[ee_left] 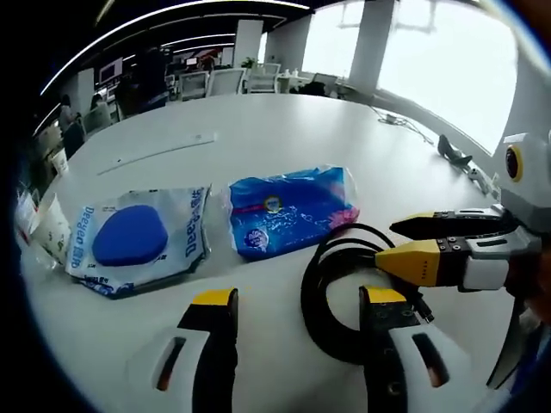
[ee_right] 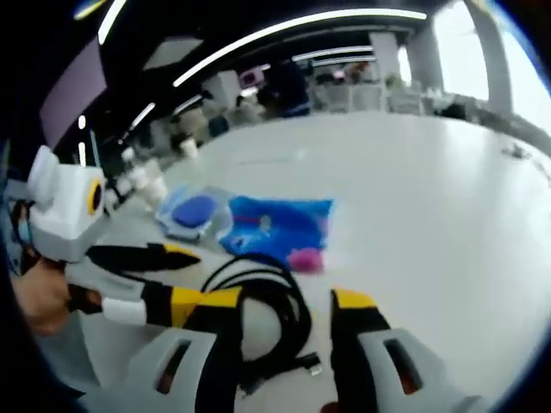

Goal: Arrange the tabletop items into an orderly group along one side of the table until the central work area is clear of visible clutter.

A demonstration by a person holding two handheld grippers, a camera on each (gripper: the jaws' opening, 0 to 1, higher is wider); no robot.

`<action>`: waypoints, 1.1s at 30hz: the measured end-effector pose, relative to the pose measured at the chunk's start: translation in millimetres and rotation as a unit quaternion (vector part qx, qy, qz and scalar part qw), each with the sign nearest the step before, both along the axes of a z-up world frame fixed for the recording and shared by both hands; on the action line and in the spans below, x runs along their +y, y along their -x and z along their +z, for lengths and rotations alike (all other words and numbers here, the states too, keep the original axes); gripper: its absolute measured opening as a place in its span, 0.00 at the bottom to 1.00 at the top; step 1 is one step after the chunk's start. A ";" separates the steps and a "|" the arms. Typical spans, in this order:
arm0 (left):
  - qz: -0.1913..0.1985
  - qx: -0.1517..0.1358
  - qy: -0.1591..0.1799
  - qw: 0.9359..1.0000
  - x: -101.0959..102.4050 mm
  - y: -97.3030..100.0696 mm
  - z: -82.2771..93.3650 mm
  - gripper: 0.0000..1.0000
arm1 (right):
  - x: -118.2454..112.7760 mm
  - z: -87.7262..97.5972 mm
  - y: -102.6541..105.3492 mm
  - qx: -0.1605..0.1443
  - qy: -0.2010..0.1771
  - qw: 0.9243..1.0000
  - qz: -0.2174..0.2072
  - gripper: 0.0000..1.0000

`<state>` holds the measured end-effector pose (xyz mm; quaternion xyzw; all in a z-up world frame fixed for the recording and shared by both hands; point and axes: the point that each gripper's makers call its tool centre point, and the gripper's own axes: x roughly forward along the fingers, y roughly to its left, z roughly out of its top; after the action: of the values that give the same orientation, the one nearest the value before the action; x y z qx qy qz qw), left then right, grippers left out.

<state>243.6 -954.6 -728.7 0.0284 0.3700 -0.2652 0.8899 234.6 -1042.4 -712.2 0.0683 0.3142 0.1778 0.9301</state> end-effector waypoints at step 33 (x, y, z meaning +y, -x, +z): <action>0.017 -0.026 -0.021 0.999 97.3 14.7 43.0 0.76 | 41.2 41.5 18.8 -0.039 0.009 0.999 0.001 0.72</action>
<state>228.9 -857.3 -685.7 0.0481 0.3527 -0.2416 0.9027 215.8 -1001.2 -670.7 0.0525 0.2793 0.1789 0.9419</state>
